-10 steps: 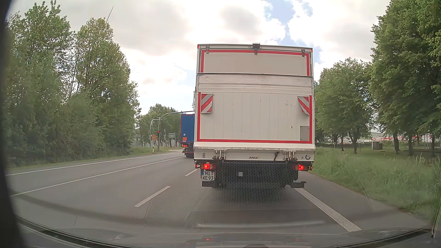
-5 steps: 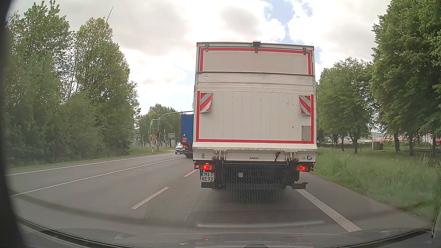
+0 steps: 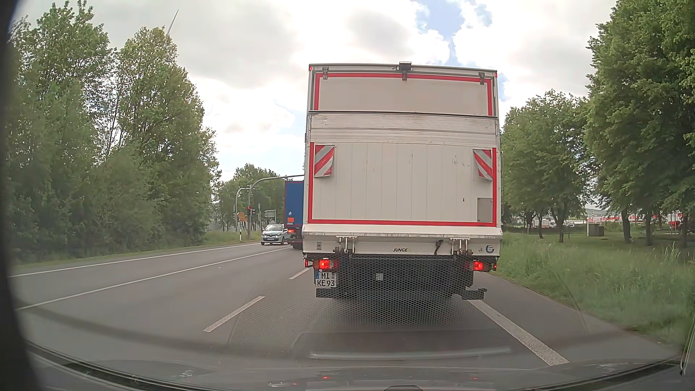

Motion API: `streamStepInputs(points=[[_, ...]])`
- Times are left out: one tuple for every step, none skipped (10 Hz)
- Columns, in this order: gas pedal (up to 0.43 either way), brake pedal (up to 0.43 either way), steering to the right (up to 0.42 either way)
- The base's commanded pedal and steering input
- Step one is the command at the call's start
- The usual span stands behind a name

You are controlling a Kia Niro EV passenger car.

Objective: Follow the waypoints while adhering to traffic rules and regulations

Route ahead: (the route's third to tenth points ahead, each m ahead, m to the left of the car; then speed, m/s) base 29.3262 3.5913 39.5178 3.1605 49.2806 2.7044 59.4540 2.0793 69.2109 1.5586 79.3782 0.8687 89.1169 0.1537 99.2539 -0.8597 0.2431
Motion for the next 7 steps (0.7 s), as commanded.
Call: streamStepInputs(points=[[0.000,0.000,0.000],[0.000,0.000,0.000],[0.000,0.000,0.000],[0.000,0.000,0.000],[0.000,0.000,0.000],[0.000,0.000,0.000],[0.000,0.000,0.000]])
